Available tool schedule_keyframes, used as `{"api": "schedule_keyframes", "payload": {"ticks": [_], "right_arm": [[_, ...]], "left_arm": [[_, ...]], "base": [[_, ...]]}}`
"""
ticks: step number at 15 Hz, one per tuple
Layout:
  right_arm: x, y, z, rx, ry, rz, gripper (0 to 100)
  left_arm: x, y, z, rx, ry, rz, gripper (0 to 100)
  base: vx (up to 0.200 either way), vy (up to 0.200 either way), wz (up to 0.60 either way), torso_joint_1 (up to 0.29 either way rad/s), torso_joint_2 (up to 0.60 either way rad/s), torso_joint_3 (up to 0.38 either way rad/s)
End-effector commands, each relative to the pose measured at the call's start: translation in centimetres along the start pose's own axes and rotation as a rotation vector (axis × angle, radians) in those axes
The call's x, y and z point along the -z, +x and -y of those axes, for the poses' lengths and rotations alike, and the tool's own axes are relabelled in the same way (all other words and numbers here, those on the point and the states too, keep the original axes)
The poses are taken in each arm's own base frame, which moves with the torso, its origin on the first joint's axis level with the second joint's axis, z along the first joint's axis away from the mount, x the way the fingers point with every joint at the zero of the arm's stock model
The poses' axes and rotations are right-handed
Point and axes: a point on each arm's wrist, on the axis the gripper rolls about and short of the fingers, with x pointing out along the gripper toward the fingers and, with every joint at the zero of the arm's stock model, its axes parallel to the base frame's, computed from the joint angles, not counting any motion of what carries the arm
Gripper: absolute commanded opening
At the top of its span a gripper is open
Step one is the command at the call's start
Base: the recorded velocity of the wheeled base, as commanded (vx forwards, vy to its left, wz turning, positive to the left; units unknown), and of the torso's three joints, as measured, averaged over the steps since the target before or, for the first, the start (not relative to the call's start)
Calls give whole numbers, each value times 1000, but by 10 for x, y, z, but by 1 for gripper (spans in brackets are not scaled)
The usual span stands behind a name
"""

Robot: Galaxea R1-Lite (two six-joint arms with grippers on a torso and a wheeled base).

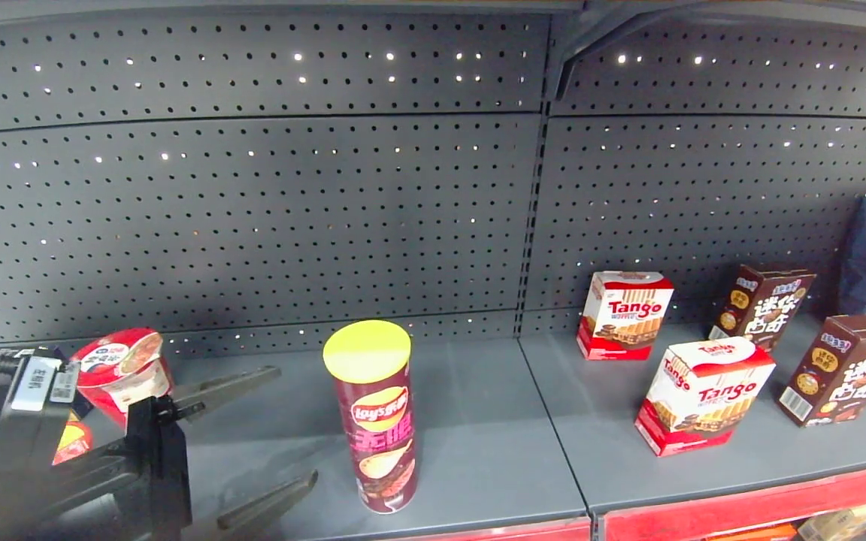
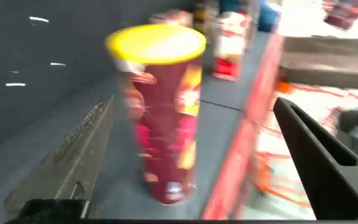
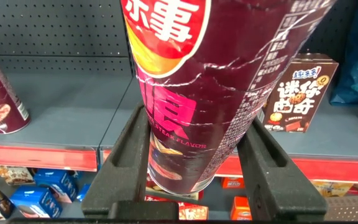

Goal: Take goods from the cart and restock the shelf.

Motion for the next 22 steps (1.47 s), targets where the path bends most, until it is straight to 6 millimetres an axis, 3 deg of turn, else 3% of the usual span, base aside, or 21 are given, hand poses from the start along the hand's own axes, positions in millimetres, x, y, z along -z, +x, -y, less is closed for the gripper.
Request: {"api": "schedule_keyframes", "payload": {"ticks": [1,4,6,9,11,16,20,22], "right_arm": [[-1,0,0,0,-1,3,0],[-1,0,0,-2,-1,3,0],[-1,-1,0,-1,1,4,0],[0,-1,0,4,6,5,0],[-1,-1,0,18,8,8,0],[3,-3,-1,18,19,14,0],[4,-5,-1,33,18,22,0],[4,-5,-1,34,19,20,0]], "left_arm": [[-12,-7,6,-31,46,57,100],[-23,-29,23,-121,51,69,100],[-21,-38,21,-257,52,46,100],[-23,-45,26,-311,64,52,100],[-14,-75,50,-413,55,-45,100],[-9,-120,93,-521,8,-18,100],[13,-143,114,-587,-15,-25,100],[19,-146,115,-635,-20,-34,100]], "base": [[0,0,0,0,0,0],[0,0,0,0,0,0],[0,0,0,0,0,0],[0,0,0,0,0,0],[0,0,0,0,0,0],[0,0,0,0,0,0],[0,0,0,0,0,0],[0,0,0,0,0,0]]}}
